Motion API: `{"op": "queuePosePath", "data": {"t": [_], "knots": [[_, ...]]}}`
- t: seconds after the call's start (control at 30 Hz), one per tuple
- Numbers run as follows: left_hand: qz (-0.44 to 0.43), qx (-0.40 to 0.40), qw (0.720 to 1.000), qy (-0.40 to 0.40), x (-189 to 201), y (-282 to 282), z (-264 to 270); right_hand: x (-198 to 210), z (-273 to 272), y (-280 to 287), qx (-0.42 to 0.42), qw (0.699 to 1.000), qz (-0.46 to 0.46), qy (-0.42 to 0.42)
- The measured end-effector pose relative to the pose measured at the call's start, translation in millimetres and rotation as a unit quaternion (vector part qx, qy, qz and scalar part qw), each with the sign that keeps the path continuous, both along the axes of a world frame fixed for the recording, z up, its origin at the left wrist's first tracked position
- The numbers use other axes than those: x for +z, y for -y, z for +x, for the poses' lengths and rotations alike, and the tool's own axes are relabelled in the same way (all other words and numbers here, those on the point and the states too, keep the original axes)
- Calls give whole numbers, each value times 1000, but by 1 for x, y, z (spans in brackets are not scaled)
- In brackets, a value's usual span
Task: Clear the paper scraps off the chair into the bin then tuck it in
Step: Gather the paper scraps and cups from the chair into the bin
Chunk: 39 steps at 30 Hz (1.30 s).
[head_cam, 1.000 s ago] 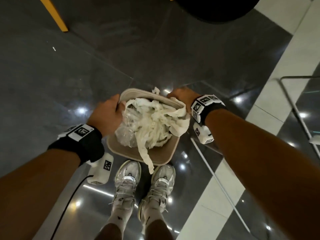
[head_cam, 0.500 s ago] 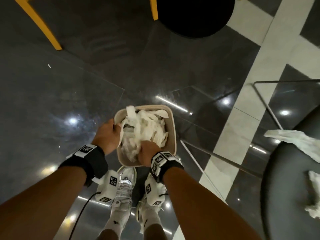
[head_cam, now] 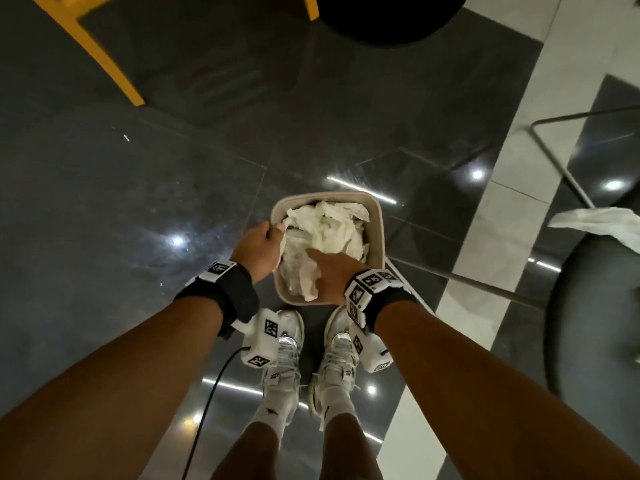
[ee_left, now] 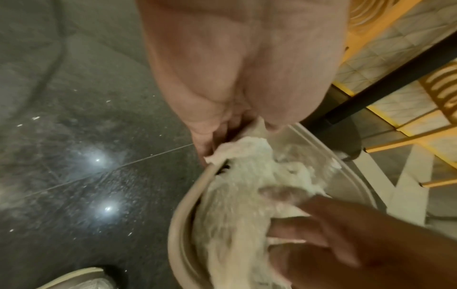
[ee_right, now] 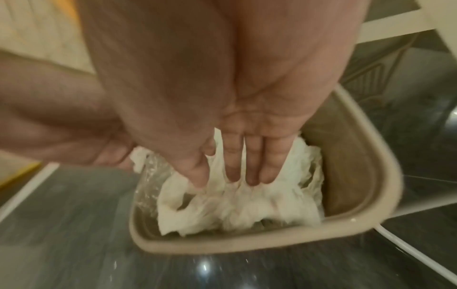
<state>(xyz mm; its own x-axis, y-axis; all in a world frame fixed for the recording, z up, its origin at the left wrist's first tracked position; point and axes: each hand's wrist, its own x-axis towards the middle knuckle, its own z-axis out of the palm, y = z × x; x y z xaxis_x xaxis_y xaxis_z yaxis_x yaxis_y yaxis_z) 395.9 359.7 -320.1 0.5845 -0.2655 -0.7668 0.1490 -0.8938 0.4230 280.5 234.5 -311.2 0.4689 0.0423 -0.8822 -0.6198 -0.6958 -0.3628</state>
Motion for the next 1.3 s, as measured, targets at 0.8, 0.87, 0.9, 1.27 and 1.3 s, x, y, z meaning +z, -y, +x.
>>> {"op": "queuePosePath", "data": {"t": [0.8, 0.87, 0.9, 1.27, 1.3], "knots": [[-114, -690, 695, 169, 196, 324, -277, 257, -371, 316, -377, 869, -319, 25], [-191, -637, 727, 168, 178, 317, -283, 242, -394, 323, -369, 887, -279, -3], [-249, -605, 742, 146, 173, 314, -285, 235, -400, 324, -362, 895, -261, -4], [-347, -507, 781, 108, 216, 403, -332, 199, -407, 312, -390, 869, -282, 119], [-298, -524, 789, 119, 214, 412, -337, 201, -407, 313, -391, 867, -284, 125]]}}
